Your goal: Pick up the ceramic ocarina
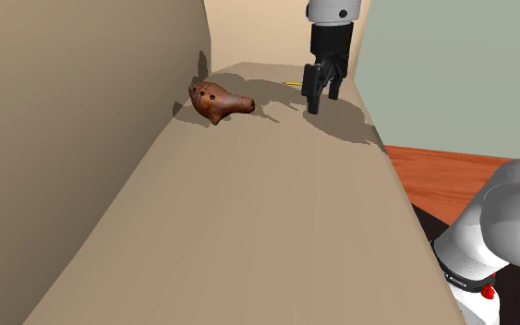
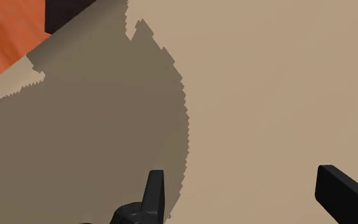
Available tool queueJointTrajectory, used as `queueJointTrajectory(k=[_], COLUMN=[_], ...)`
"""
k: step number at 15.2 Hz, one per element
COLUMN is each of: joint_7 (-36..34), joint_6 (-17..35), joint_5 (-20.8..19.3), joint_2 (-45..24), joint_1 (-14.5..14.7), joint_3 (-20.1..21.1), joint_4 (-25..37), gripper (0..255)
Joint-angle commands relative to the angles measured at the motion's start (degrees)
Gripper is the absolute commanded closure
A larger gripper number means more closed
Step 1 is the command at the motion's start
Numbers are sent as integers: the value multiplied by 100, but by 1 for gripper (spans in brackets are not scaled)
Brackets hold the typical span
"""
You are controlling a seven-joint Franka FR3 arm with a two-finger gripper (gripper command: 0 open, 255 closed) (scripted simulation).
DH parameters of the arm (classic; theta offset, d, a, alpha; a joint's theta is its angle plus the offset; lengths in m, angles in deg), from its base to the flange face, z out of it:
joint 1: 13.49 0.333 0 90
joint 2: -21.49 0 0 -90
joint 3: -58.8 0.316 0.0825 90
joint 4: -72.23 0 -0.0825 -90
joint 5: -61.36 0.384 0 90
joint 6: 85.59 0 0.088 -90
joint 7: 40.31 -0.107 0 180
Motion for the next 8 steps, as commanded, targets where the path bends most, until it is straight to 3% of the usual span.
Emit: queueJointTrajectory(k=[1, 8], joint_7=[-20, -124], joint_6=[58, 23], joint_5=[-17, -240], joint_2=[-361, -1713], joint_1=[57, 271], joint_3=[106, 462], joint_4=[370, 1959], gripper=[0, 0])
